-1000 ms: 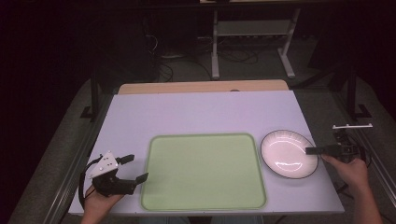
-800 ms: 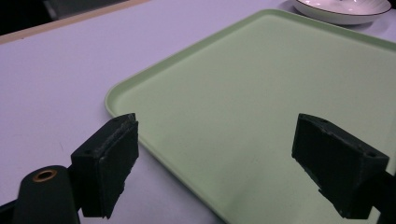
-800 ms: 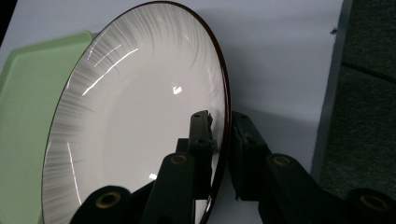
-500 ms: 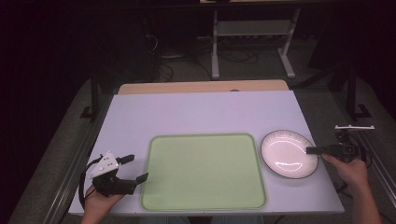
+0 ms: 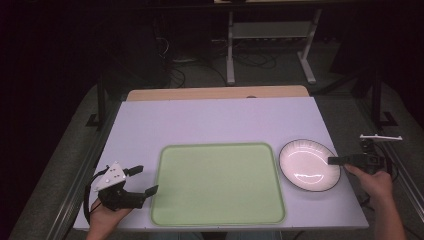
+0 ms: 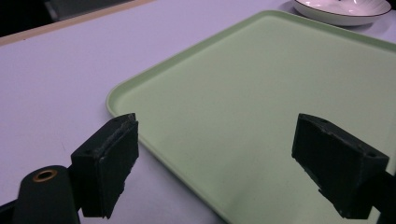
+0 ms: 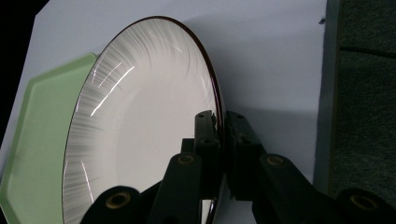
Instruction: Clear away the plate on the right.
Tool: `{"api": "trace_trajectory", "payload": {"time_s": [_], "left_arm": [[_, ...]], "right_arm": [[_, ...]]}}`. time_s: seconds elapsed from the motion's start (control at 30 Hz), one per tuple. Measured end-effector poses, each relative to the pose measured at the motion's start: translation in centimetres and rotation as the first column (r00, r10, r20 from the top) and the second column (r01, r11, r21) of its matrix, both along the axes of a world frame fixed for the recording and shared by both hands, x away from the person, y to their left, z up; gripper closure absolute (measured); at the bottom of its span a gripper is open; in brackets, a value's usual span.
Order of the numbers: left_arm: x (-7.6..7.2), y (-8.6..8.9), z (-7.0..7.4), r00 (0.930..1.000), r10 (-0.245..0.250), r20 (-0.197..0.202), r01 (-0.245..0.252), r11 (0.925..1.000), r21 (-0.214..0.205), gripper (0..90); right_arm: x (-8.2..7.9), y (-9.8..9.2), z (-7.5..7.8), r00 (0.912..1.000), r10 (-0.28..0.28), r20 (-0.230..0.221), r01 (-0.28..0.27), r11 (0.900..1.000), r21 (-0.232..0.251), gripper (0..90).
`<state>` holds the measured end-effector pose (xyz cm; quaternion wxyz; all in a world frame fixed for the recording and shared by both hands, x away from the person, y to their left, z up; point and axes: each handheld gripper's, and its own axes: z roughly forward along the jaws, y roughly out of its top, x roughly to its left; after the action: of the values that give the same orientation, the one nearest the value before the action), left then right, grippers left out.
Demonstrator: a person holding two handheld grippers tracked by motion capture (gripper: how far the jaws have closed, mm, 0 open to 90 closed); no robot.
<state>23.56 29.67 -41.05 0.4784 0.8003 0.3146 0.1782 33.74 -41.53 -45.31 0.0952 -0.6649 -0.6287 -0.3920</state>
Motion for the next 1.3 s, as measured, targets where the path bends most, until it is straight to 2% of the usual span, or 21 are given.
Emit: {"api": "trace_trajectory", "payload": {"time_s": [0.3, 0.7, 1.07, 1.3], "left_arm": [[0.02, 0.00, -0.08, 1.0000, -0.001, -0.002, 0.001, 1.0000, -0.004, 14.6], [0.02, -0.02, -0.10, 1.0000, 0.001, -0.004, -0.001, 1.0000, -0.006, 14.6], [0.01, 0.07, -0.08, 1.0000, 0.004, -0.004, -0.004, 1.0000, -0.006, 14.6], [0.01, 0.08, -0.07, 1.0000, 0.004, -0.003, -0.004, 1.0000, -0.007, 14.6]], "right_arm": [[-0.06, 0.00, -0.03, 0.9998, -0.021, -0.002, 0.021, 0.9997, 0.010, 83.9], [-0.22, -0.13, -0.22, 0.9981, -0.060, 0.008, 0.060, 0.9969, 0.051, 83.8], [-0.46, -0.17, 0.17, 0.9977, -0.066, 0.019, 0.064, 0.9952, 0.074, 82.9], [-0.63, -0.18, 0.64, 0.9964, -0.071, 0.045, 0.067, 0.9943, 0.082, 82.1]]}}
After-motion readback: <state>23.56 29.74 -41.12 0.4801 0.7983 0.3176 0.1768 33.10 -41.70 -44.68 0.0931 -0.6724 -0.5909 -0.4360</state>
